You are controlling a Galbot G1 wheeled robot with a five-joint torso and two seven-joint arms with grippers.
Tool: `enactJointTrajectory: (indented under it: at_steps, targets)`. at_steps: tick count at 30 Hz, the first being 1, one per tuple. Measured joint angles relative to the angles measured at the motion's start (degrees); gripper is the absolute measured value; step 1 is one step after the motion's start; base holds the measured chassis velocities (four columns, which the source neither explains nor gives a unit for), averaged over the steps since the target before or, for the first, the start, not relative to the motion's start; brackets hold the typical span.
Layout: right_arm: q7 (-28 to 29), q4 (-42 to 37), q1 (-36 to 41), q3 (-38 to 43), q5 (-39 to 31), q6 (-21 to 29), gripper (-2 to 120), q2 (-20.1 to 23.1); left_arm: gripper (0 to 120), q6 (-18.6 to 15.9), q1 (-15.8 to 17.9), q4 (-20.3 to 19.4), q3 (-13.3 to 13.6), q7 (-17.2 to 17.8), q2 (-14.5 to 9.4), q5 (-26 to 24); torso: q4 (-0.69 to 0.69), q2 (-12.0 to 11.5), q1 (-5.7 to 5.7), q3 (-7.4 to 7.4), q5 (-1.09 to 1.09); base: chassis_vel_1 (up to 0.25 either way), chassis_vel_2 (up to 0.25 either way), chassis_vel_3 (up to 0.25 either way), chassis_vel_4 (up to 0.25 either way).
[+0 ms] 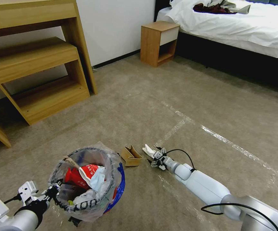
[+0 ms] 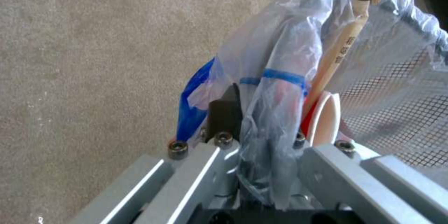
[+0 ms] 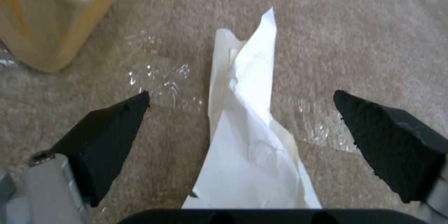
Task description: Pick up the trash bin and place the garbage on the floor into it.
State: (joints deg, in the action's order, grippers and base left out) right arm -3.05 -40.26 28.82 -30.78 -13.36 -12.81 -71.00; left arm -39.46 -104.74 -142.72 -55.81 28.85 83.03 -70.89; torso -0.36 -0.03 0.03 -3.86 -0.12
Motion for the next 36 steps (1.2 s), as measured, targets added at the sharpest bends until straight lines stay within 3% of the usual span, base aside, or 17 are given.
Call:
enactJointTrajectory:
  at_steps: [11,18,26,30,36]
  targets:
    - [0.61,3.55,-0.86,0.47,1.38,-0.47,100,-1.96,0,0.08,0.10,0.15,0.13,-0.03,-0.23,-0.06,0.00,0.00,0.00,0.00,0.00,0.000,0.000,0.000,0.000]
    - [1.67,6.95,-0.34,1.39,2.92,-0.06,74,-3.36,0,0.13,0.42,0.53,0.54,-0.19,-0.47,0.20,0.00,0.00,0.00,0.00,0.02,0.000,0.000,0.000,0.000]
    - [0.62,12.40,-1.51,3.08,4.42,-1.58,74,-5.78,0,0.24,0.64,1.02,0.59,-0.27,-0.81,0.08,0.00,0.00,0.00,0.00,0.00,0.000,0.000,0.000,0.000]
    - [0.96,13.31,-1.72,3.48,4.53,-1.54,67,-6.66,0,0.27,0.66,1.12,0.69,-0.32,-1.04,0.06,0.00,0.00,0.00,0.01,0.01,0.000,0.000,0.000,0.000]
    - [0.96,13.04,-1.48,3.36,4.22,-1.30,43,-6.84,0,0.36,0.54,1.12,-0.08,-0.34,-1.58,-0.49,0.00,0.00,0.00,0.01,0.01,0.000,0.000,0.000,0.000]
